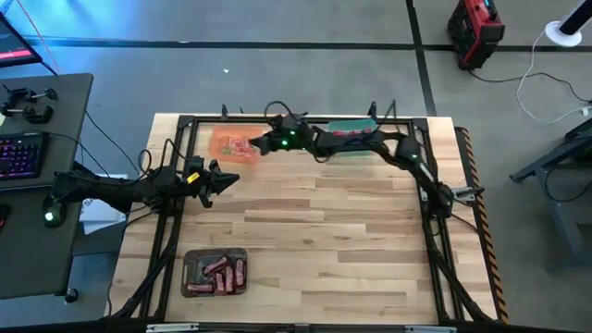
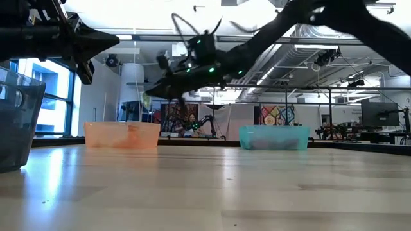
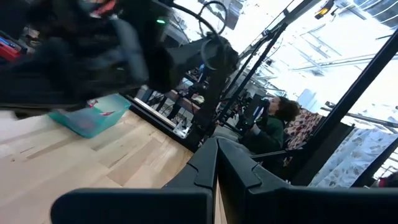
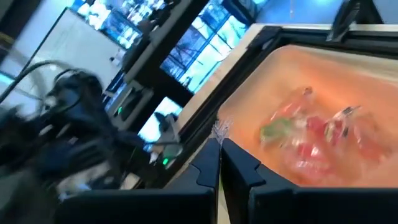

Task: Sort candy by brand, put in halloween buckets
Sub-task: Put the green gummy into the orange bin, then return to Home Position

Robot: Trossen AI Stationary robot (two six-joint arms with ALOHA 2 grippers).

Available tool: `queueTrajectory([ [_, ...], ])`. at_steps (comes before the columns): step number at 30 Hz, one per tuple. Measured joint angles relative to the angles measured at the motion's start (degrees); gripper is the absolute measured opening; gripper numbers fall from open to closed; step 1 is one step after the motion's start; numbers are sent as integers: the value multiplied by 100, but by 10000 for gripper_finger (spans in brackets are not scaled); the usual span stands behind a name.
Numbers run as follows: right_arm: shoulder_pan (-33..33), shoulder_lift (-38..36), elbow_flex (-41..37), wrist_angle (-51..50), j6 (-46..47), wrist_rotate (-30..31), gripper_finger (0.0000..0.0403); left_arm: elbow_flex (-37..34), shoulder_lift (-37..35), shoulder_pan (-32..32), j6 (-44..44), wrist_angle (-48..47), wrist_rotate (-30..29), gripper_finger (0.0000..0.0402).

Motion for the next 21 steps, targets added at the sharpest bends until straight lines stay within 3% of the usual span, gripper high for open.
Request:
queueTrajectory([
  [7, 19, 972, 1351, -74, 88, 267, 0, 0, 0, 0, 0, 1, -1, 1],
  [12, 7, 1222, 2070, -994, 12, 660, 10, 0, 1, 0, 0, 0, -1, 1],
  [15, 6, 1220, 2296, -1379, -358, 756, 49, 0, 0, -1, 0, -1, 0, 1],
  [21, -5, 1220, 2719, -2390, -537, 583, 175, 0, 0, 0, 0, -1, 0, 1],
])
